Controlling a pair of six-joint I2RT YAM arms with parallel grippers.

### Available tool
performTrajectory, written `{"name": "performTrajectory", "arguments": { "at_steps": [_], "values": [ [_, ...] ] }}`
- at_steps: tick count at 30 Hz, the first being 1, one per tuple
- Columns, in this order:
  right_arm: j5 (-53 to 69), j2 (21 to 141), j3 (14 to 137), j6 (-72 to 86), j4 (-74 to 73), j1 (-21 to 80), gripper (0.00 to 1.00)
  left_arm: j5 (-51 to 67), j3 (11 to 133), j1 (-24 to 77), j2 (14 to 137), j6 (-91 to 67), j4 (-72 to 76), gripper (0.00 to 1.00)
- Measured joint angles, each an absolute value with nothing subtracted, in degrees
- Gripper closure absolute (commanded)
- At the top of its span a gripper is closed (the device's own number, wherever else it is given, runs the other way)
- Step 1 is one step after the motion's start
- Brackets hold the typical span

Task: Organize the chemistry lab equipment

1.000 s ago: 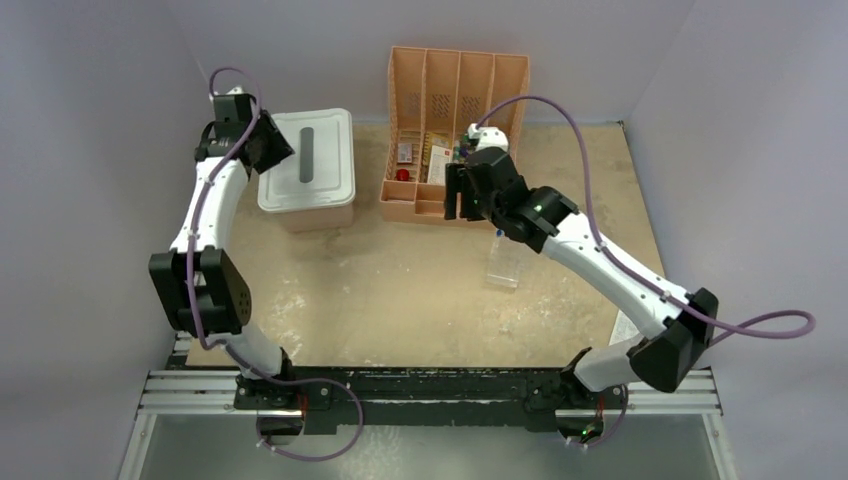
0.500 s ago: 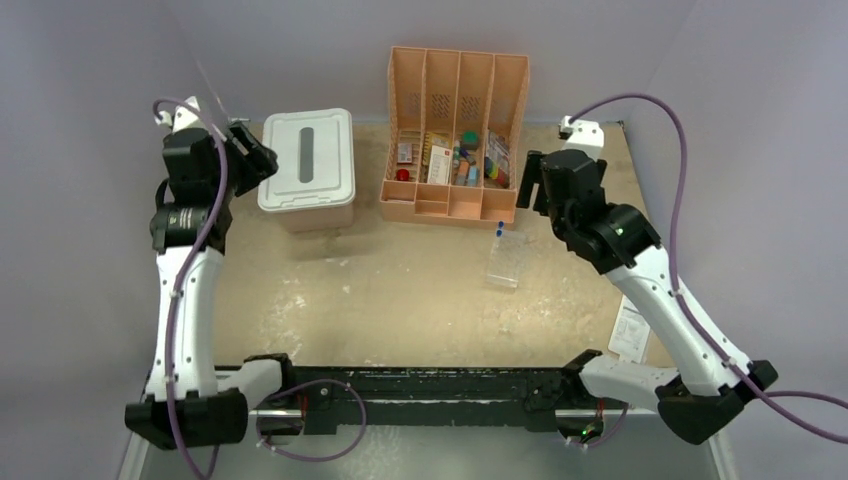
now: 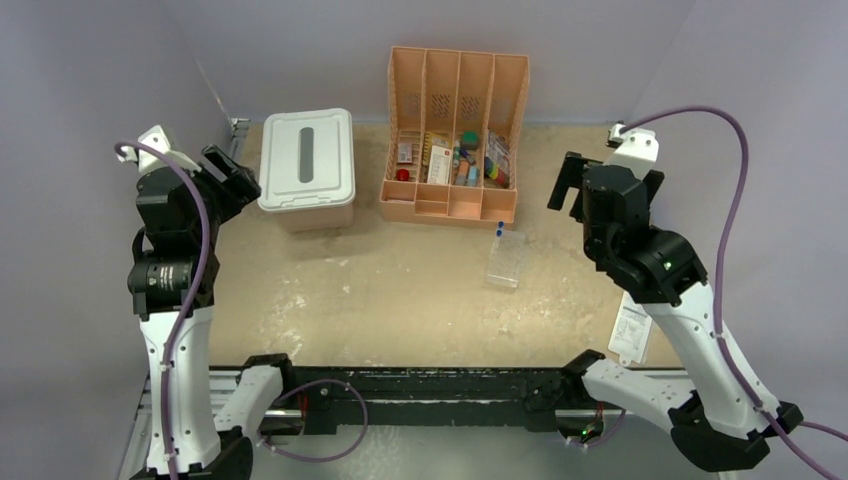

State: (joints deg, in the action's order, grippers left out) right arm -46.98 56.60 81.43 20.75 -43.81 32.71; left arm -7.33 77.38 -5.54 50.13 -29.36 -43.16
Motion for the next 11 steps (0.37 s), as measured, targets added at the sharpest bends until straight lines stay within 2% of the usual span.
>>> {"name": "performTrajectory", "arguments": {
  "at_steps": [11],
  "values": [
    [-47.4, 54.2, 82.5, 17.7, -41.2, 32.7, 0.01, -7.6, 78.7, -5.5, 49.3, -29.3, -44.3, 0.2]
  ]
}}
